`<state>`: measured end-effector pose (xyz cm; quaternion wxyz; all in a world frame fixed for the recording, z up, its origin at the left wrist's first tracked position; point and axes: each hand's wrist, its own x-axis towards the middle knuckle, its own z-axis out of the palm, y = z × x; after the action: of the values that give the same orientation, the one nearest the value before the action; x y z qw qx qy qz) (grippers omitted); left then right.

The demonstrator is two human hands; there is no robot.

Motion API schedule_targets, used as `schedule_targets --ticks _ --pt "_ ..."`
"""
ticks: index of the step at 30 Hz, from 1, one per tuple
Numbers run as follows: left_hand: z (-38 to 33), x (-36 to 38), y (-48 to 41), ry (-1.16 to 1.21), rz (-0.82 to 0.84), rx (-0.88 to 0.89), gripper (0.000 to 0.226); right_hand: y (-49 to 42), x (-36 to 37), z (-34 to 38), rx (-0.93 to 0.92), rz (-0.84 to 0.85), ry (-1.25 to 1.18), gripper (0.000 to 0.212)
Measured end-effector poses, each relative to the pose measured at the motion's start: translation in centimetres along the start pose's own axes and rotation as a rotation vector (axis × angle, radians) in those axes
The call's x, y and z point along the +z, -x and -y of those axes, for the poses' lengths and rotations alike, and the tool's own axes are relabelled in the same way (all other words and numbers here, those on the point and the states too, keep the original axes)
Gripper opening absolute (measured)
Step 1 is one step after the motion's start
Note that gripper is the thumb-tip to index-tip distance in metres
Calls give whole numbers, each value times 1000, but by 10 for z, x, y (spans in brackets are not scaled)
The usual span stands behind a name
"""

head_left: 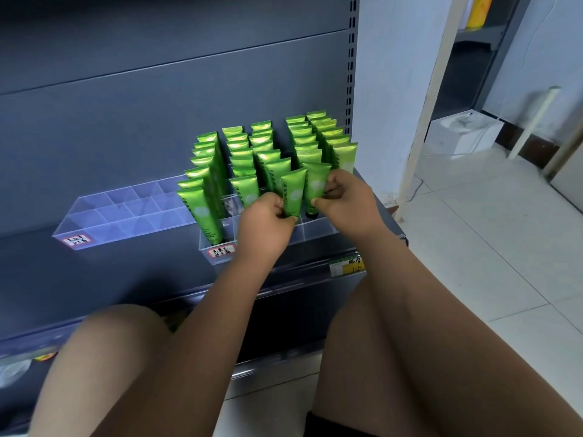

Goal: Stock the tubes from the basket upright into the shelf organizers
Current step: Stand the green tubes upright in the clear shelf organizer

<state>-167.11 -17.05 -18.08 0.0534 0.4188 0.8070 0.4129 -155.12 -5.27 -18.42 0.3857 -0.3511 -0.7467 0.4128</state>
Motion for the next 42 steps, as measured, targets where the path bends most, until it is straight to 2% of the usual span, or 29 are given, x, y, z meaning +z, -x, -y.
schedule_targets --ticks 5,9,15,21,23,26,32,37,42 --pt "-1 1 -2 -53 -2 12 16 3 4 -1 -11 67 22 23" --pt "-6 0 1 -68 -5 27 23 4 5 0 -26 67 24 23" --pt "-9 -5 2 -83 -131 72 28 3 4 0 -17 66 13 22" --pt "-12 -12 -5 -73 -178 95 25 0 3 0 -4 26 22 38" --pt "-13 -14 -6 -52 -175 94 26 0 3 1 -13 30 47 37" --pt "-15 -15 -7 -41 -169 77 40 -1 5 0 -30 47 99 36" --pt "-13 -18 -8 -58 -169 37 47 -6 5 -4 -35 52 152 34" --pt "-12 -15 -7 -30 -168 37 48 -10 5 -8 -31 22 176 35" --pt "-13 -11 -8 -63 -186 46 47 -10 4 -8 -42 9 184 22"
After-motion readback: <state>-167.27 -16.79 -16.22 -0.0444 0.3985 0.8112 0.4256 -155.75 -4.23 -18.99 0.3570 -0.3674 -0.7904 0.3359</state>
